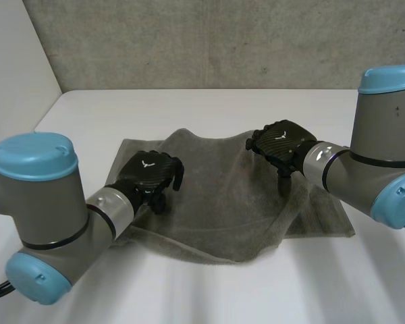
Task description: Fold the towel.
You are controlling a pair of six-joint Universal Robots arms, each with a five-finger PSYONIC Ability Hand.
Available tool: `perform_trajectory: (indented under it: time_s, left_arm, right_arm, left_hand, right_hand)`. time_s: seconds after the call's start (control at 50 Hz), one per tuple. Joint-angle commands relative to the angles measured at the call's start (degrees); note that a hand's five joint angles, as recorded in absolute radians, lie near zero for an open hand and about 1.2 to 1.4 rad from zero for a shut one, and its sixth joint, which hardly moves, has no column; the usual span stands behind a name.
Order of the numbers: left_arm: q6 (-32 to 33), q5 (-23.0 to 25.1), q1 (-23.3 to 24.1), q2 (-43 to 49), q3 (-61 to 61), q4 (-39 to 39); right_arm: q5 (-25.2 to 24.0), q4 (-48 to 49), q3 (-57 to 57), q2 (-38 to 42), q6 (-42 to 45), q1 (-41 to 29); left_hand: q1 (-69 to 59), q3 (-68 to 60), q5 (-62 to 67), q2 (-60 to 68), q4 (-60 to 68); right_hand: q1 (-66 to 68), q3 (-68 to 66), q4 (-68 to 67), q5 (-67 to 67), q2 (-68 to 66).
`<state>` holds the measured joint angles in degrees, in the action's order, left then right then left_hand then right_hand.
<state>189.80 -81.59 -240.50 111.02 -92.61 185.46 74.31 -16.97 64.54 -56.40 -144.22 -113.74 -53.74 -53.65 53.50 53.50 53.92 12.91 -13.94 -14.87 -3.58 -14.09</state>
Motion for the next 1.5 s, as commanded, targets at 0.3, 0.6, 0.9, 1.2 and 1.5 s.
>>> perform_trajectory:
  time_s: [0.3,0.6,0.9,1.2,1.5]
  left_arm:
    - [12.79,1.34,-10.77,-10.65,-10.39,-5.02]
    - [14.11,6.27,-17.20,-3.88,-12.24,-0.62]
    - [14.64,6.27,-17.11,2.36,-11.36,3.06]
    - [14.46,6.00,-17.28,2.27,-10.57,4.47]
    - [13.93,6.00,-17.11,2.27,-10.04,4.47]
  right_arm:
    - [-0.30,-1.57,8.92,-7.75,-0.18,9.93]
    - [-11.82,0.62,29.68,-17.17,0.34,25.41]
    - [-17.10,14.24,39.26,-13.57,0.52,31.39]
    - [-16.48,18.28,36.28,-6.71,0.52,30.86]
    - [-16.13,19.17,31.97,-3.28,0.34,28.66]
  left_hand:
    - [14.59,14.50,-24.35,-14.35,-14.77]
    - [12.24,12.15,-22.00,-12.00,-12.42]
    - [-3.05,-3.14,-6.72,3.28,2.86]
    - [-10.30,-10.40,0.54,10.54,10.12]
    - [-10.47,-10.56,0.71,10.71,10.29]
  right_hand:
    - [-2.91,3.94,4.87,3.58,4.09]
    - [-2.91,3.94,4.87,3.58,4.09]
    - [5.41,-4.38,-3.45,-4.74,-4.23]
    - [14.65,-13.62,-12.69,-13.98,-13.48]
    - [20.21,-19.18,-18.26,-19.54,-19.04]
